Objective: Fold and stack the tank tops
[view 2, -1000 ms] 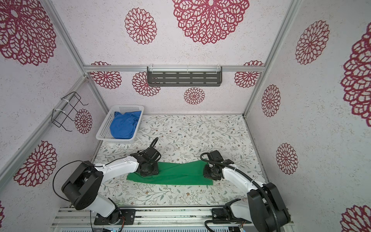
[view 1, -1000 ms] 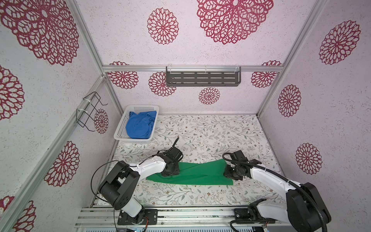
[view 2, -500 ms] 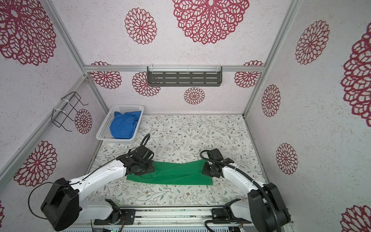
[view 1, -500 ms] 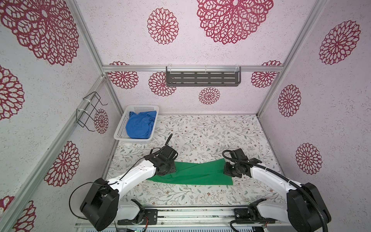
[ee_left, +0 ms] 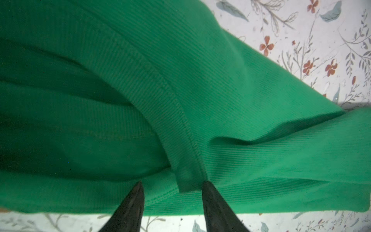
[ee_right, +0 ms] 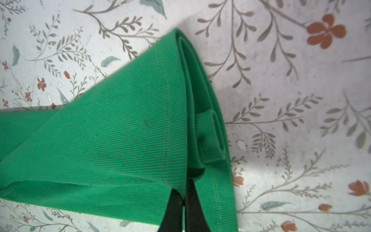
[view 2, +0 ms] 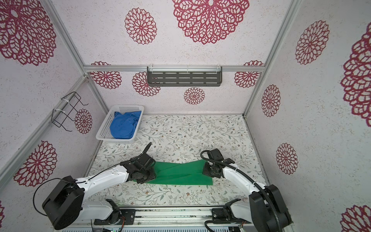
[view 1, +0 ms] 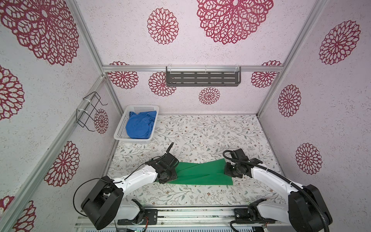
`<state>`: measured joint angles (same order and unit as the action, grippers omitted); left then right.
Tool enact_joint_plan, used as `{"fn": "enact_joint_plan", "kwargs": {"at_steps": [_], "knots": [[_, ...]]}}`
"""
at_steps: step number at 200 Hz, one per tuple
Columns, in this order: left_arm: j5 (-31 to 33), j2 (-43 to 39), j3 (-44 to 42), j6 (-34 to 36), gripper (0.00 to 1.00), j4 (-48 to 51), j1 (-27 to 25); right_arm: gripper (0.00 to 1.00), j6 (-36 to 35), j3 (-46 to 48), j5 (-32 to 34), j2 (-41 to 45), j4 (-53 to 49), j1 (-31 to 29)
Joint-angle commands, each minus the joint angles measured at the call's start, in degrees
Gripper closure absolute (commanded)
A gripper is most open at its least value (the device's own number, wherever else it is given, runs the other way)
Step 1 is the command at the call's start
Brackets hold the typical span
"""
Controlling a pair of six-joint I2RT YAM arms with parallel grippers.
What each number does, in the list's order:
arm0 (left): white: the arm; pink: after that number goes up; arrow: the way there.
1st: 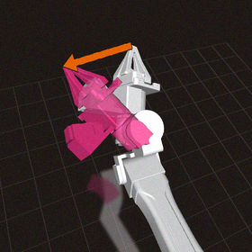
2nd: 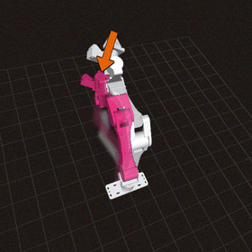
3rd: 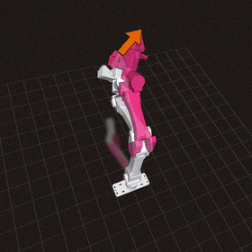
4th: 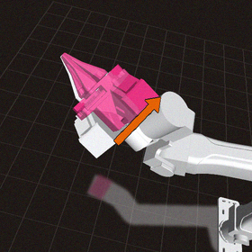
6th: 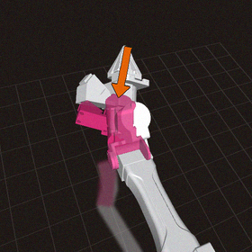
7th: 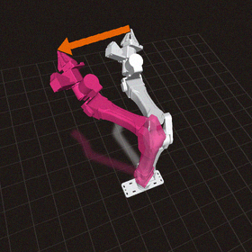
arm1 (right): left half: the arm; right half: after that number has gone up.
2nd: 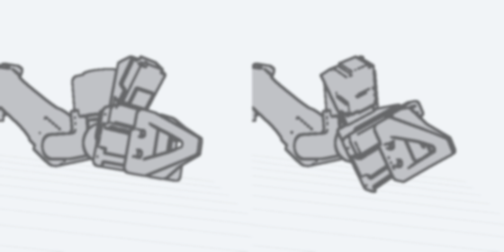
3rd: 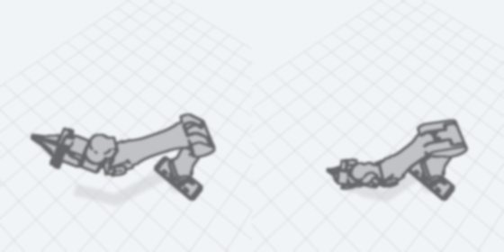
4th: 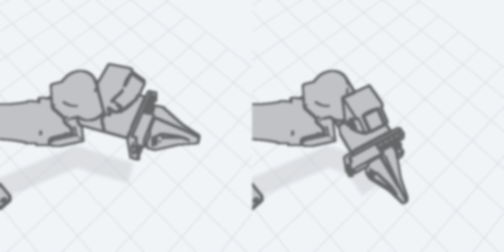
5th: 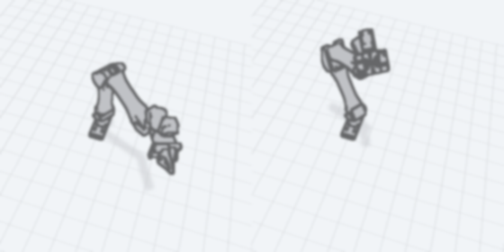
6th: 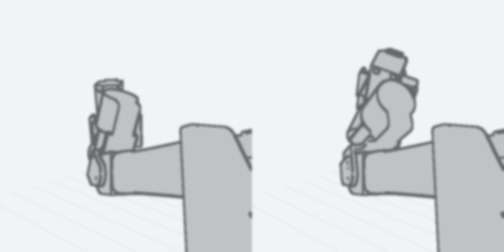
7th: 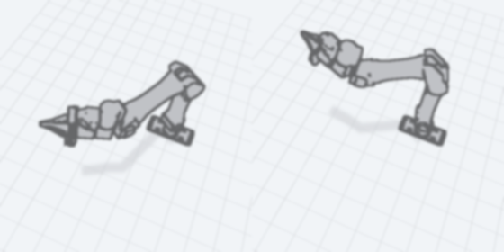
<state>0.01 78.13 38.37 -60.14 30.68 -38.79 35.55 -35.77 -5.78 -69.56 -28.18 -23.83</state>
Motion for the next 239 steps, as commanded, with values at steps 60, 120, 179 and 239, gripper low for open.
{"fn": "enact_joint_plan", "kwargs": {"at_steps": [60, 120, 179, 239], "knots": [[-2.0, 2.9, 2.1, -1.0, 0.71, -4.7, -0.7, 1.00, -0.9, -2.1, 2.0, 1.3, -1.9, -0.2], [-0.5, 2.2, 8.4, 3.7, 0.98, 2.1, -0.1, 1.00, -2.8, -6.5, 3.4, 1.8, -6.5, -0.2], [-1.3, 5.4, 18.5, 15.3, 1.00, 9.5, 7.1, 1.00, -7.7, -16.7, 5.8, -3.9, -10.0, 0.4], [-2.7, 16.7, 31.3, 25.8, 1.00, 11.1, 15.2, 1.00, -14.3, -28.5, 7.6, -15.0, -8.9, 3.5]]}}
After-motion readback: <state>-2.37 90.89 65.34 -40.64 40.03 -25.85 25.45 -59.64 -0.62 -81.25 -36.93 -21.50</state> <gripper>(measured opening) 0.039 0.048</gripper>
